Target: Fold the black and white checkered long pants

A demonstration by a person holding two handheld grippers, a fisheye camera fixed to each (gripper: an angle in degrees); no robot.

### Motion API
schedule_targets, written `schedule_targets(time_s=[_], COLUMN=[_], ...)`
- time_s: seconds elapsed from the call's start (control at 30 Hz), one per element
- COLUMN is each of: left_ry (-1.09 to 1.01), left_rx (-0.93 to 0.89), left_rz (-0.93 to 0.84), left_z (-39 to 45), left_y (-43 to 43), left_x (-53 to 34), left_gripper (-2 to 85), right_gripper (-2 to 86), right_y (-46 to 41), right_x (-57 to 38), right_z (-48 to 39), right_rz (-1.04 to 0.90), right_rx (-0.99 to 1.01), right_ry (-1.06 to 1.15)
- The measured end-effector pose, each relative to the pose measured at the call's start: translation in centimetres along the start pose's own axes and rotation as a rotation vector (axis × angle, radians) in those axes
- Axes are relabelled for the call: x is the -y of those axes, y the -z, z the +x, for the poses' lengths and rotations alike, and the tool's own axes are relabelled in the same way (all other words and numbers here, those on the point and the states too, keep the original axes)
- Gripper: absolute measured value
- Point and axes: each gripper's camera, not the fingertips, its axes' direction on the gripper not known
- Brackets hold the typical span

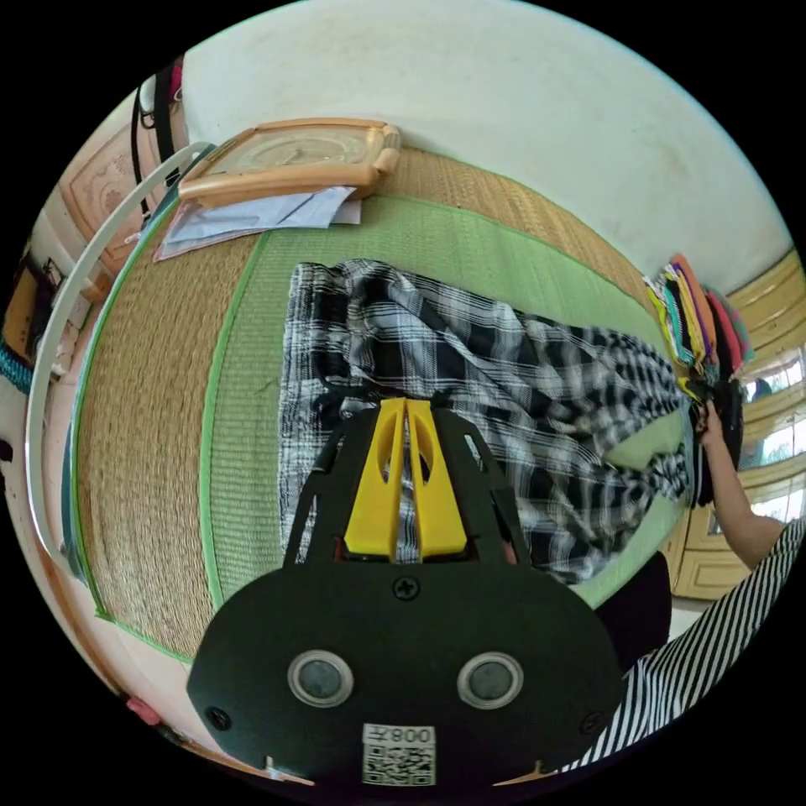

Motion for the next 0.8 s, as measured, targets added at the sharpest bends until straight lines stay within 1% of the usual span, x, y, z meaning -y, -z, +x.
schedule_targets(time_s=[0.07, 0.1, 0.17, 0.2, 0.27, 0.3, 0.37, 0.43, 0.47, 0.6, 0.67, 0.8], left_ry=[-0.028, -0.034, -0.067, -0.075, -0.122, -0.140, -0.186, -0.204, -0.195, -0.180, -0.149, -0.165], left_rx=[-0.082, -0.101, -0.158, -0.176, -0.216, -0.208, -0.126, -0.101, -0.101, -0.074, -0.094, -0.172], left_rz=[0.005, 0.005, 0.022, 0.027, 0.027, 0.018, -0.041, -0.070, -0.032, -0.005, 0.036, 0.108], left_z=[0.5, 0.8, 2.5, 3.0, 5.2, 5.8, 7.8, 8.3, 8.3, 8.3, 8.4, 9.5], left_y=[-0.1, -0.3, -1.1, -1.4, -2.4, -2.7, -4.2, -5.1, -4.9, -4.7, -4.2, -3.0], left_x=[0.5, 0.9, 3.0, 3.5, 5.7, 6.1, 7.7, 8.5, 9.1, 10.8, 11.2, 10.5], left_gripper=[0.1, 0.1, 0.1, 0.1, 0.1, 0.1, 0.1, 0.1, 0.1, 0.2, 0.2, 0.1], right_gripper=[0.0, 0.0, 0.0, 0.0, 0.0, 0.0, -0.1, -0.1, -0.1, 0.0, 0.0, 0.0], right_y=[-1.4, -1.9, -5.0, -5.9, -9.7, -10.7, -14.1, -15.0, -15.1, -15.3, -14.5, -11.4], right_x=[-0.2, -0.3, -0.9, -1.1, -1.9, -2.1, -2.3, -1.7, -0.6, 3.1, 3.9, 2.6], right_z=[-7.2, -9.2, -18.2, -20.4, -28.2, -29.7, -33.2, -33.7, -33.4, -31.8, -31.3, -29.3], right_rz=[-0.053, -0.066, -0.140, -0.160, -0.229, -0.245, -0.281, -0.254, -0.239, -0.227, -0.216, -0.152], right_rx=[0.108, 0.126, 0.217, 0.230, 0.196, 0.169, 0.037, 0.008, 0.006, 0.056, 0.109, 0.175], right_ry=[0.172, 0.214, 0.397, 0.442, 0.602, 0.637, 0.699, 0.703, 0.672, 0.565, 0.548, 0.551])
